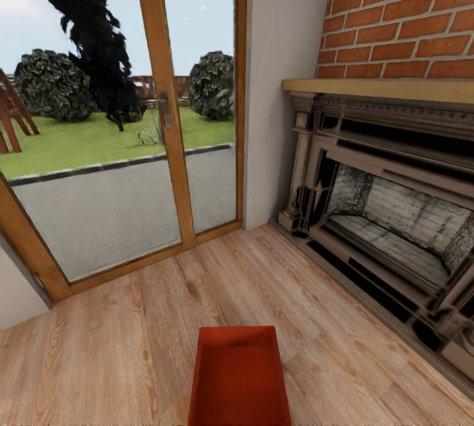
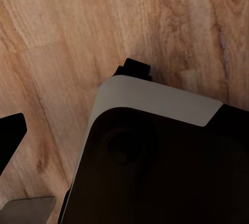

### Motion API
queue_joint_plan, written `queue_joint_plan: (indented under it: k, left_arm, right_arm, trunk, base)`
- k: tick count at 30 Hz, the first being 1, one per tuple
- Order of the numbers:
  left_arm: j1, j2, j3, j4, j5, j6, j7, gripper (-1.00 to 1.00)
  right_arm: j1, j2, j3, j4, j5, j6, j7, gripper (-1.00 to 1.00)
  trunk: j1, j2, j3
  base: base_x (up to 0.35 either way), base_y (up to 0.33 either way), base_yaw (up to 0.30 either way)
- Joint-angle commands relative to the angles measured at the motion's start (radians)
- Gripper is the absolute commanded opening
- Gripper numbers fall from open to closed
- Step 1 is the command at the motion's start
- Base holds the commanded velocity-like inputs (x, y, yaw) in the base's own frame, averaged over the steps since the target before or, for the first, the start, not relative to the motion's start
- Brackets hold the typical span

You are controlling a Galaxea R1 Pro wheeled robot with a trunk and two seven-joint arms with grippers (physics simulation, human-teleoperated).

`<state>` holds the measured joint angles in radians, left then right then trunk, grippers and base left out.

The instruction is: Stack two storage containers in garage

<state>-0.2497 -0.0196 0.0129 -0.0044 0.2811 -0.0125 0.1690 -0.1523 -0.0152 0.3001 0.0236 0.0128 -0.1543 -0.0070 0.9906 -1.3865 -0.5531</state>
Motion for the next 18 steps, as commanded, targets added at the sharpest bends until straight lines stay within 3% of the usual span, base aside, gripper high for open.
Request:
queue_joint_plan:
  k: [1, 18]
  left_arm:
    - [0.0, 0.0, 0.001, 0.0, 0.004, -0.001, 0.003, 1.0]
    - [0.0, 0.0, 0.001, 0.0, 0.004, -0.001, 0.003, 1.0]
  right_arm:
    - [-0.001, 0.0, 0.003, 0.003, 0.0, -0.005, -0.001, 1.0]
    - [-0.001, -0.001, 0.005, 0.003, 0.0, -0.005, -0.001, 1.0]
  trunk:
    - [0.0, 0.0, -0.003]
    - [0.0, 0.0, -0.029]
  base:
    - [0.0, 0.0, 0.0]
    - [0.0, -0.047, 0.0]
